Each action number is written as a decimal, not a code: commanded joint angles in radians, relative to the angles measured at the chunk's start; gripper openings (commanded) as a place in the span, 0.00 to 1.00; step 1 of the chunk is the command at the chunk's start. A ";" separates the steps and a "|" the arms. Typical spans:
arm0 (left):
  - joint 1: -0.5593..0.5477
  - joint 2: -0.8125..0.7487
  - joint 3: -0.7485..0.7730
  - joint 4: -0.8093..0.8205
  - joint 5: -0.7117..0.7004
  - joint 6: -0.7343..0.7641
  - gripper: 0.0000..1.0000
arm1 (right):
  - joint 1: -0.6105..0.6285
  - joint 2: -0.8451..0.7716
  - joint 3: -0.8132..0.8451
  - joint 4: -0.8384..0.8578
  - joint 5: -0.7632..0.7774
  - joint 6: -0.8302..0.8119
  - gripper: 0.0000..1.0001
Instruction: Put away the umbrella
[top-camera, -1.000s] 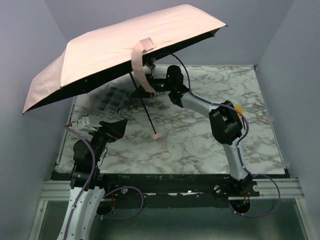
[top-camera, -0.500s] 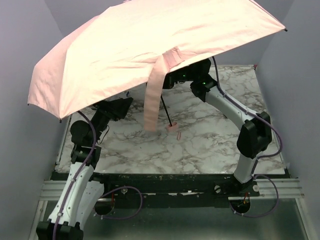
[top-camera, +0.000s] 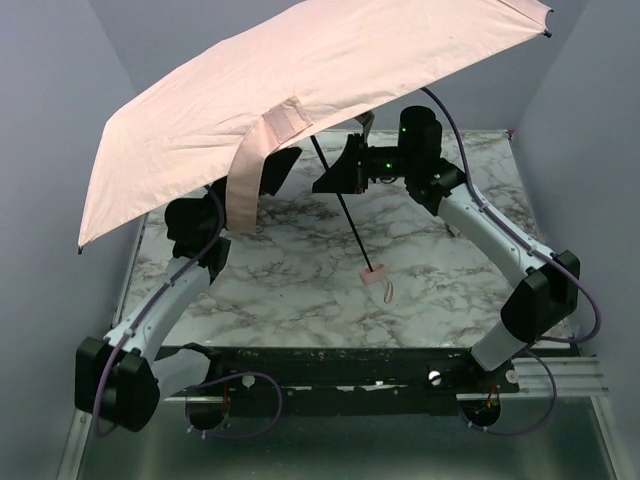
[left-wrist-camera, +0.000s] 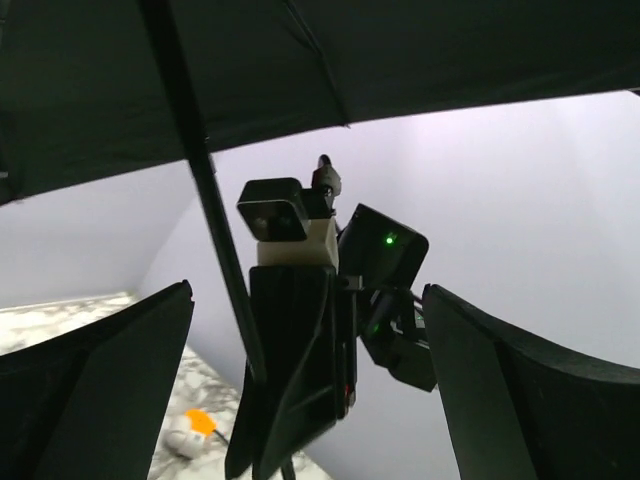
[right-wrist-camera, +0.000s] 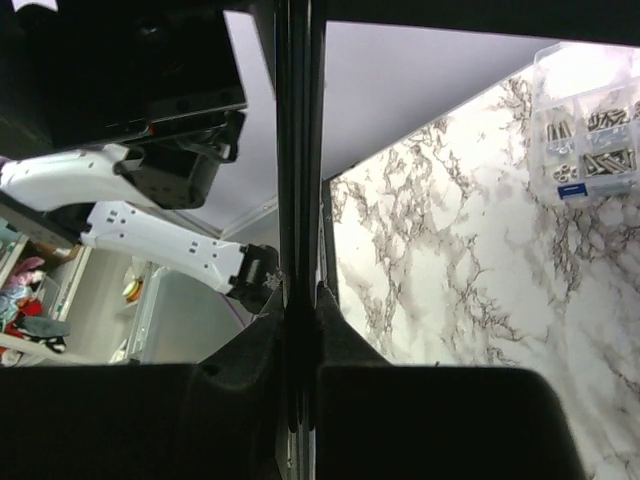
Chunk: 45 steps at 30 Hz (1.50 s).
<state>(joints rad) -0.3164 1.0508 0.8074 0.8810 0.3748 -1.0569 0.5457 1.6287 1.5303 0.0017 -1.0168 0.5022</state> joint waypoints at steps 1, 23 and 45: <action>-0.070 0.134 0.098 0.210 0.060 -0.043 0.94 | -0.003 -0.082 -0.015 0.006 -0.043 -0.024 0.01; -0.143 0.264 0.229 0.008 -0.032 0.026 0.38 | -0.009 -0.122 -0.060 0.000 -0.060 -0.019 0.01; -0.180 0.260 0.354 -0.168 0.023 0.070 0.00 | 0.010 -0.133 0.064 -0.315 0.147 -0.339 0.49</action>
<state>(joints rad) -0.4950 1.2823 1.1774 0.4667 0.2840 -0.9344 0.5484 1.5242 1.5818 -0.2985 -0.8154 0.1722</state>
